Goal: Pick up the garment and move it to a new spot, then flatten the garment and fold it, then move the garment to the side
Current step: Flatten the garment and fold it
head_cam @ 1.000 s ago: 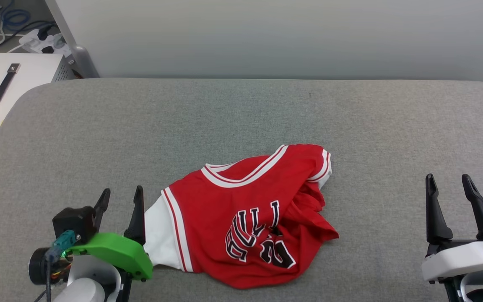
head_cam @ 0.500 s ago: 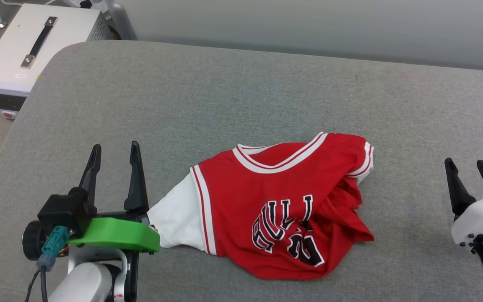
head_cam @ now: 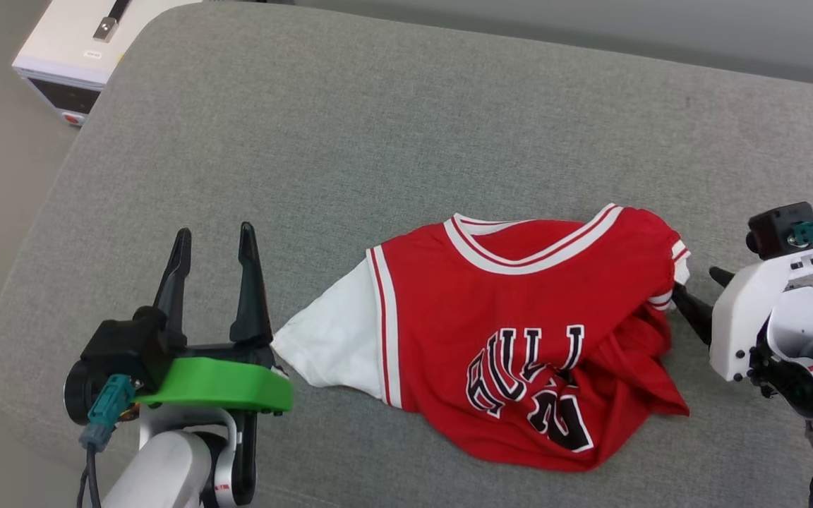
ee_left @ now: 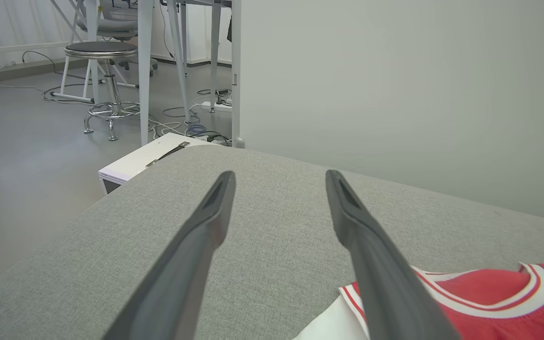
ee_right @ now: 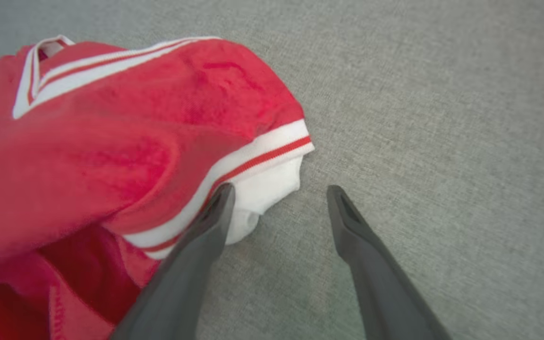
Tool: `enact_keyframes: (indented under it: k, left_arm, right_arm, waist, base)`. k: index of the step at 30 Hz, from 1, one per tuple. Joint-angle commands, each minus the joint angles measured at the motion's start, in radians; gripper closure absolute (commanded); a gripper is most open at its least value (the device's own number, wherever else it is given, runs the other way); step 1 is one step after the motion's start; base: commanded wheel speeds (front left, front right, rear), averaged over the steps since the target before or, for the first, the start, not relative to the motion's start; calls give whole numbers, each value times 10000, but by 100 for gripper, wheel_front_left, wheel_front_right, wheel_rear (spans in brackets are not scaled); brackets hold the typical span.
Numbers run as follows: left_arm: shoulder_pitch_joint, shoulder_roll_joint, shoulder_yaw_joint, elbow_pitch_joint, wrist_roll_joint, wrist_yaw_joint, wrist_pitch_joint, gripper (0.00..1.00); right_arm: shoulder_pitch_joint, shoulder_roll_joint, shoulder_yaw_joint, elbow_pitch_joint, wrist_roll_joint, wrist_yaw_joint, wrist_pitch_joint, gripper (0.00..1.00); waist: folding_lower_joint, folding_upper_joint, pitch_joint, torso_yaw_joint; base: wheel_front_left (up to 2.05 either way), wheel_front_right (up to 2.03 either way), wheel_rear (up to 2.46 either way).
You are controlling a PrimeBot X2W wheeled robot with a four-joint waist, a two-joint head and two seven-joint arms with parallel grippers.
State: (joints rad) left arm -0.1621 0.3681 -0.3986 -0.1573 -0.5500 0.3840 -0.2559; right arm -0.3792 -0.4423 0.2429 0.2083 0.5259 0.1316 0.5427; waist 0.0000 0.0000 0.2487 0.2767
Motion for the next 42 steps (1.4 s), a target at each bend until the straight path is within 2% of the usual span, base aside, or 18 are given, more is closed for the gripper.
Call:
enact_keyframes:
  k: [1, 8, 9, 11, 12, 19, 25, 33, 39, 42]
  left_arm:
    - [-179, -131, 78, 75, 118, -94, -58, 0]
    - [-125, -645, 362, 356, 400, -460, -58, 0]
    - [-116, -710, 410, 389, 448, -518, -58, 0]
    - [-92, -807, 491, 463, 528, -614, -58, 0]
    - [-90, -853, 541, 509, 569, -669, -58, 0]
    - [-51, -1043, 774, 725, 803, -945, -58, 0]
    - [114, -1074, 907, 809, 921, -1030, -58, 0]
    - [282, -996, 1034, 793, 969, -1015, -58, 0]
    - [407, -880, 1039, 660, 984, -968, 5, 0]
    - [424, -839, 1029, 601, 970, -963, 53, 0]
  right_arm:
    - [-193, -119, 266, 163, 158, -9, 160, 0]
    - [-276, -522, 1393, 690, 834, -9, 955, 0]
    - [-275, -563, 1501, 731, 889, -9, 996, 18]
    - [-301, -616, 1715, 761, 1019, -9, 1023, 89]
    - [-328, -648, 1801, 777, 1073, -9, 988, 100]
    - [-738, -800, 1893, 903, 1187, -9, 324, 100]
    - [-981, -952, 1332, 842, 1131, -9, -568, 100]
    - [-785, -1226, -295, 278, 614, -9, -993, 100]
    - [16, -1319, -2030, -692, -255, -9, -354, 100]
    - [763, -1057, -2750, -1229, -608, -9, 313, 100]
  waist:
    - [0, 0, 297, 264]
    - [0, 0, 546, 441]
    - [0, 0, 558, 445]
    - [0, 0, 555, 437]
    - [0, 0, 543, 428]
    - [0, 0, 345, 321]
    - [0, 0, 69, 183]
    - [0, 0, -208, -112]
    - [0, 0, -348, -377]
    - [0, 0, -333, -500]
  base:
    - [0, 0, 0]
    - [0, 0, 0]
    - [0, 0, 0]
    - [0, 0, 0]
    - [0, 0, 0]
    - [0, 0, 0]
    - [0, 0, 0]
    - [0, 0, 0]
    - [0, 0, 0]
    - [0, 0, 0]
